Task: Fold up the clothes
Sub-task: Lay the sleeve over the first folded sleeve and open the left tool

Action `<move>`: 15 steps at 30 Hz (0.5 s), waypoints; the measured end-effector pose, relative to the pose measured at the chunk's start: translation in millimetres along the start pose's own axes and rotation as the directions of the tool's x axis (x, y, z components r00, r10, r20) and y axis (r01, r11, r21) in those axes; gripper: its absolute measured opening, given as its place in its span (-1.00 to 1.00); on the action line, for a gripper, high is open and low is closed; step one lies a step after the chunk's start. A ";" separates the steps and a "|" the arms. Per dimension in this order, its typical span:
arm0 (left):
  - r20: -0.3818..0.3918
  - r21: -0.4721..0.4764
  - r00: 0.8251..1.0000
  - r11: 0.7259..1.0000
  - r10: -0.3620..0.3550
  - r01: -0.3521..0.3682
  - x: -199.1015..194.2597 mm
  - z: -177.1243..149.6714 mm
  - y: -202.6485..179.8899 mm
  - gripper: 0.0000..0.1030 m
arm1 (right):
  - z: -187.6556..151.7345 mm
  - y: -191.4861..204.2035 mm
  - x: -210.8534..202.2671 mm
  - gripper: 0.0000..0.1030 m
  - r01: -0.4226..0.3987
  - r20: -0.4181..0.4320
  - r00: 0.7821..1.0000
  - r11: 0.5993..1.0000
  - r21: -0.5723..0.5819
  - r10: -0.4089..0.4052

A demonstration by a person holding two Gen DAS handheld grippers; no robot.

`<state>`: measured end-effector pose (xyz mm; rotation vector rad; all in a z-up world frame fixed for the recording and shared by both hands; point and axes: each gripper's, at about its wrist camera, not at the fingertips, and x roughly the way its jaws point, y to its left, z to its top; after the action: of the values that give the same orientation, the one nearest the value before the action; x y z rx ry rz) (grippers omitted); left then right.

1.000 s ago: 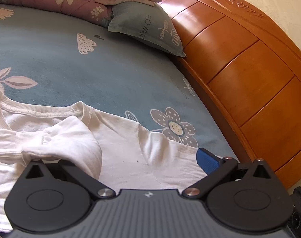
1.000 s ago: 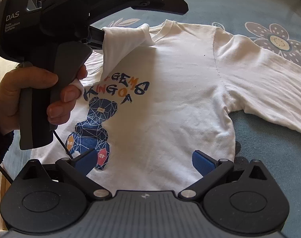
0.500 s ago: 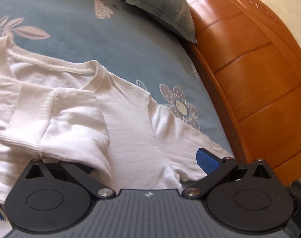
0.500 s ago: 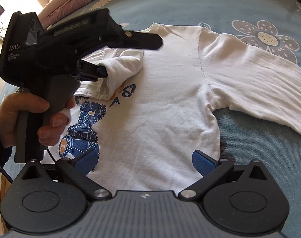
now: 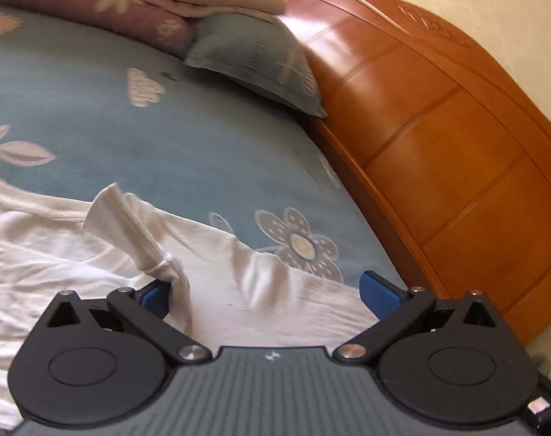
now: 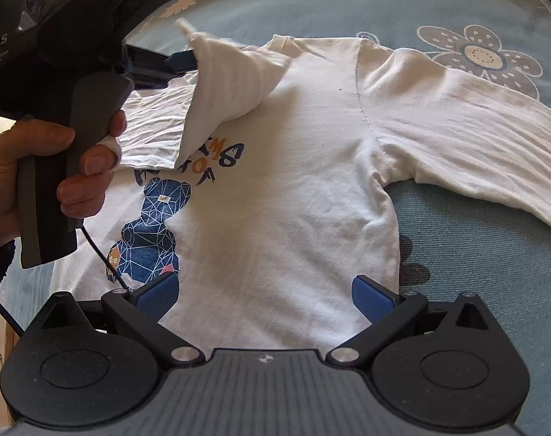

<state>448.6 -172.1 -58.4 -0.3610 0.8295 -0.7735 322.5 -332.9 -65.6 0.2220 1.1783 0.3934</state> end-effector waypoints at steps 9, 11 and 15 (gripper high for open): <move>-0.106 0.051 0.994 0.998 -0.034 0.040 1.6 -15.5 -3.9 0.98 | -1.4 -5.1 -2.5 1.00 0.021 0.012 1.000 1.000 0.010 -0.021; -0.099 0.038 0.995 0.999 0.009 -0.005 -9.0 -16.1 5.6 0.98 | -1.9 -5.7 -1.9 1.00 0.026 0.013 1.000 1.000 0.015 -0.026; -0.093 0.039 0.987 0.991 0.131 -0.127 -36.1 -19.3 29.1 0.98 | -1.6 -6.0 0.1 1.00 0.031 0.015 0.999 0.999 0.015 -0.032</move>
<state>431.9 -125.8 -68.3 -0.2395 0.9198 -0.6868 322.1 -338.4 -68.4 0.2184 1.1688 0.3550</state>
